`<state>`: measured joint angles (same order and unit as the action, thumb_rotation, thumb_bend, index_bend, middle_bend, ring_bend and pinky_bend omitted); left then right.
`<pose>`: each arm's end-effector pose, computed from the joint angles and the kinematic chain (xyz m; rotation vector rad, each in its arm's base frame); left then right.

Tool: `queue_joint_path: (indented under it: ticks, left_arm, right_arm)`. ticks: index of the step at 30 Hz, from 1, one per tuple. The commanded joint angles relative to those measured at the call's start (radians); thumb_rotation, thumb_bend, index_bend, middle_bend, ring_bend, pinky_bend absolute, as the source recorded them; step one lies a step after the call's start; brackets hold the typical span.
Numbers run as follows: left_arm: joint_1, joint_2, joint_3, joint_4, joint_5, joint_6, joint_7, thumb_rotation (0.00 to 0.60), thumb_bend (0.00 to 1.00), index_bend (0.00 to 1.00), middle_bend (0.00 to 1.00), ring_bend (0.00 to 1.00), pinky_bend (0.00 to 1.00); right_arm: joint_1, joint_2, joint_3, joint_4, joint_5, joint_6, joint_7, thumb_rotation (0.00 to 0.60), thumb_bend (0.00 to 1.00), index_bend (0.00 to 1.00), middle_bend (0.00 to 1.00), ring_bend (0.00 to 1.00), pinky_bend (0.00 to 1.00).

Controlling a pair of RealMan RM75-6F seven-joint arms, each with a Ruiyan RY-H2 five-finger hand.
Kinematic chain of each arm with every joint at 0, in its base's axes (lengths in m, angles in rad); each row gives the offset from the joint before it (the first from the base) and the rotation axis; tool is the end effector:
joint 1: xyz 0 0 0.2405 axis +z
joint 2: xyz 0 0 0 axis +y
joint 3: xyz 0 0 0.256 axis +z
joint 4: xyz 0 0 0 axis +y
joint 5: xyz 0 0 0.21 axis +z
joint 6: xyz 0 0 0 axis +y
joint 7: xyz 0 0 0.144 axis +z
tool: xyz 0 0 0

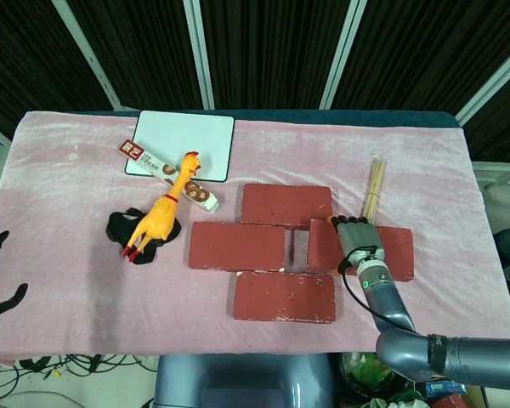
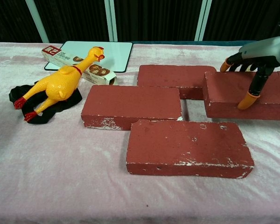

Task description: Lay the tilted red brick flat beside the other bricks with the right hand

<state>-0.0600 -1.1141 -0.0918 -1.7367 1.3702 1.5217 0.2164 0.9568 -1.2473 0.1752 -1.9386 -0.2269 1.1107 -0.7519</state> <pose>-0.3032 0.1789 0.1661 -1.2669 -0.8587 -0.7878 -0.1372 -0.3353 0.0518 1.6679 -1.2065 0.4804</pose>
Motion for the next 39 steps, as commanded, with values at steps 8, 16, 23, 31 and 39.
queue_joint_path:
  ticks: [8, 16, 23, 31, 39]
  left_arm:
    - [0.0, 0.001, 0.0, 0.0, -0.002, 0.0, -0.001, 0.6, 0.25, 0.09, 0.03, 0.0, 0.0]
    - [0.0, 0.002, 0.0, 0.0, -0.002, -0.001, -0.003, 0.6, 0.25, 0.09, 0.03, 0.0, 0.0]
    - [-0.001, 0.002, -0.001, 0.0, -0.004, -0.002, -0.003, 0.6, 0.25, 0.09, 0.03, 0.0, 0.0]
    - [0.0, 0.003, -0.002, 0.001, -0.004, 0.0, -0.004, 0.6, 0.25, 0.09, 0.03, 0.0, 0.0]
    - [0.0, 0.002, -0.002, 0.001, -0.006, 0.0, -0.004, 0.6, 0.25, 0.09, 0.03, 0.0, 0.0]
  right_arm:
    - [0.023, -0.024, 0.0, 0.014, 0.015, -0.008, 0.002, 0.6, 0.01, 0.27, 0.3, 0.22, 0.1]
    - [0.042, -0.046, 0.001, 0.028, 0.024, -0.012, 0.004, 0.6, 0.01, 0.27, 0.3, 0.22, 0.1]
    - [0.056, -0.061, 0.002, 0.034, 0.032, -0.011, 0.002, 0.6, 0.01, 0.28, 0.3, 0.22, 0.1]
    - [0.074, -0.076, 0.003, 0.042, 0.048, -0.012, -0.006, 0.6, 0.01, 0.28, 0.3, 0.22, 0.1]
    - [0.091, -0.089, 0.006, 0.054, 0.065, -0.004, -0.015, 0.6, 0.01, 0.28, 0.3, 0.22, 0.1]
